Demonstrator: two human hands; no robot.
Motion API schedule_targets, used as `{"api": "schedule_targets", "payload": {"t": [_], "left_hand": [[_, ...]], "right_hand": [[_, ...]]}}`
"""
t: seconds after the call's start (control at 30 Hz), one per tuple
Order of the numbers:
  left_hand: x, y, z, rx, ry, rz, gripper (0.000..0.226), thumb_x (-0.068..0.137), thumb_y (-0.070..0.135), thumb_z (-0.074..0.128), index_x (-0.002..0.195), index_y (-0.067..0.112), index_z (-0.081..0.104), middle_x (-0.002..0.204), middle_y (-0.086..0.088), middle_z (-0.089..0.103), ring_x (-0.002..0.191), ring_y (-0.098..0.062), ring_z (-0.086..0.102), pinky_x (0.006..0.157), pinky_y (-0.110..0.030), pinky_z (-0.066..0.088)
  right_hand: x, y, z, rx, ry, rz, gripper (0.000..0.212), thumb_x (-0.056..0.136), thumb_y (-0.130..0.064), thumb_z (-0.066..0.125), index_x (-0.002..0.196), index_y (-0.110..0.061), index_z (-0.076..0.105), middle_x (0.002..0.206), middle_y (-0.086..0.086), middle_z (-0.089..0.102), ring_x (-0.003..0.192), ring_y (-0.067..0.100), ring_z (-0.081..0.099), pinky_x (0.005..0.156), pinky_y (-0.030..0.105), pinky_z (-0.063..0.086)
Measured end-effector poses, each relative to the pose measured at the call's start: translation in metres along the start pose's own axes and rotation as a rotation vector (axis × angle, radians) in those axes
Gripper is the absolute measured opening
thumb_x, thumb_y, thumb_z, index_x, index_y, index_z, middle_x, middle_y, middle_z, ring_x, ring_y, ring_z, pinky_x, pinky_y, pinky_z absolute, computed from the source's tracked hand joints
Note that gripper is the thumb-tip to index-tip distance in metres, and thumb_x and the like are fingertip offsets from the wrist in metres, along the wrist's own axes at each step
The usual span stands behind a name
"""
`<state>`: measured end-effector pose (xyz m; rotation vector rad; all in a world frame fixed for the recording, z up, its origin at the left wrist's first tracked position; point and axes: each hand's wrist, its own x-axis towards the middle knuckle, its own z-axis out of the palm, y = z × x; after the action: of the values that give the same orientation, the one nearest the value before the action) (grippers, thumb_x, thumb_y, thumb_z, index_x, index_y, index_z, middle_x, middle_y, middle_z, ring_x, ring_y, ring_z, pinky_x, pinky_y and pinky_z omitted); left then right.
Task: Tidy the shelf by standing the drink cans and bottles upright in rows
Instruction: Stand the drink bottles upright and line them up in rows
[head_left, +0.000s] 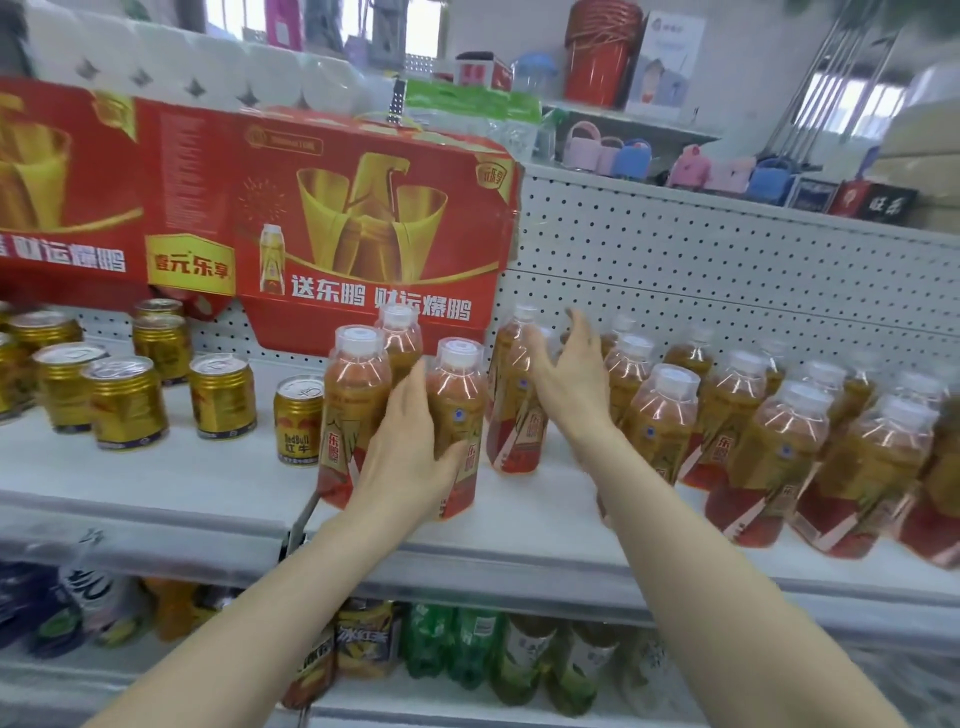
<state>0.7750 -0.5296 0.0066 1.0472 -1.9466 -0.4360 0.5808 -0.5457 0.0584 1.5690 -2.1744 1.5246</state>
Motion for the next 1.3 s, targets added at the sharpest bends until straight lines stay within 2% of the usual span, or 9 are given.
{"api": "schedule_targets", "payload": {"t": [0.13, 0.27, 0.33, 0.5, 0.73, 0.9, 1.0, 1.13, 1.3], "left_hand": [[0.034, 0.026, -0.017, 0.09, 0.071, 0.167, 0.079, 0.093, 0.035, 0.064, 0.155, 0.019, 0.018, 0.158, 0.003, 0.027, 0.145, -0.013, 0.025, 0.111, -0.028, 0.023], [0.067, 0.027, -0.028, 0.206, -0.077, 0.214, 0.062, 0.094, 0.05, 0.055, 0.148, 0.023, 0.04, 0.148, 0.006, 0.044, 0.134, -0.012, 0.041, 0.106, -0.03, 0.034], [0.074, 0.024, -0.029, 0.21, -0.172, 0.197, 0.06, 0.093, 0.056, 0.051, 0.144, 0.027, 0.044, 0.142, 0.01, 0.048, 0.128, -0.009, 0.047, 0.103, -0.032, 0.04], [0.074, 0.02, -0.031, 0.153, -0.23, 0.188, 0.053, 0.089, 0.062, 0.049, 0.134, 0.034, 0.047, 0.129, 0.016, 0.052, 0.117, -0.007, 0.053, 0.098, -0.036, 0.047], [0.07, 0.02, -0.032, 0.12, -0.254, 0.168, 0.048, 0.086, 0.061, 0.054, 0.129, 0.04, 0.044, 0.122, 0.019, 0.049, 0.11, -0.007, 0.055, 0.095, -0.035, 0.049], [0.071, 0.021, -0.033, 0.115, -0.262, 0.158, 0.05, 0.088, 0.06, 0.055, 0.131, 0.04, 0.041, 0.125, 0.017, 0.049, 0.113, -0.009, 0.054, 0.096, -0.036, 0.049], [0.067, 0.022, -0.028, 0.08, -0.229, 0.144, 0.062, 0.09, 0.055, 0.057, 0.142, 0.035, 0.031, 0.14, 0.012, 0.044, 0.124, -0.014, 0.052, 0.102, -0.037, 0.045], [0.051, 0.021, -0.015, -0.1, -0.089, 0.066, 0.081, 0.09, 0.047, 0.063, 0.153, 0.026, 0.016, 0.157, 0.005, 0.03, 0.141, -0.012, 0.034, 0.111, -0.032, 0.031], [0.024, 0.007, 0.004, -0.184, -0.022, 0.021, 0.09, 0.09, 0.043, 0.065, 0.156, 0.023, 0.008, 0.16, 0.003, 0.022, 0.144, -0.009, 0.024, 0.114, -0.028, 0.026]], "right_hand": [[0.047, -0.021, -0.019, -0.066, -0.054, -0.074, 0.053, 0.1, -0.035, 0.048, 0.15, -0.02, 0.036, 0.147, 0.007, 0.044, 0.128, 0.021, 0.048, 0.105, 0.043, 0.043], [0.087, -0.026, -0.019, -0.145, -0.287, 0.048, 0.054, 0.098, -0.023, 0.051, 0.15, -0.019, 0.038, 0.125, 0.006, 0.057, 0.074, 0.013, 0.06, 0.06, 0.023, 0.047], [0.104, -0.025, -0.009, -0.167, -0.407, 0.141, 0.06, 0.094, -0.022, 0.059, 0.15, -0.018, 0.038, 0.12, 0.008, 0.059, 0.064, 0.013, 0.053, 0.056, 0.022, 0.043], [0.127, -0.025, 0.014, -0.183, -0.577, 0.288, 0.075, 0.083, -0.019, 0.079, 0.147, -0.014, 0.04, 0.14, 0.013, 0.05, 0.112, 0.032, 0.057, 0.079, 0.041, 0.056], [0.145, -0.015, 0.031, -0.461, -0.506, 0.176, 0.062, 0.078, -0.036, 0.077, 0.131, -0.012, 0.055, 0.111, 0.008, 0.066, 0.095, 0.025, 0.066, 0.081, 0.036, 0.058], [0.143, -0.016, 0.024, -0.386, -0.532, 0.205, 0.067, 0.081, -0.035, 0.073, 0.139, -0.014, 0.046, 0.118, 0.01, 0.063, 0.083, 0.022, 0.064, 0.056, 0.027, 0.05], [0.131, -0.019, 0.009, -0.268, -0.45, 0.206, 0.067, 0.091, -0.037, 0.061, 0.149, -0.015, 0.034, 0.126, 0.013, 0.06, 0.082, 0.019, 0.058, 0.068, 0.032, 0.046], [0.076, -0.021, -0.006, -0.062, -0.21, 0.088, 0.052, 0.098, -0.044, 0.051, 0.141, -0.018, 0.044, 0.132, 0.007, 0.058, 0.099, 0.017, 0.059, 0.083, 0.032, 0.046], [0.004, 0.002, 0.003, -0.06, -0.224, -0.085, 0.068, 0.083, -0.044, 0.069, 0.141, -0.031, 0.037, 0.126, -0.001, 0.06, 0.11, 0.018, 0.058, 0.088, 0.035, 0.048]]}}
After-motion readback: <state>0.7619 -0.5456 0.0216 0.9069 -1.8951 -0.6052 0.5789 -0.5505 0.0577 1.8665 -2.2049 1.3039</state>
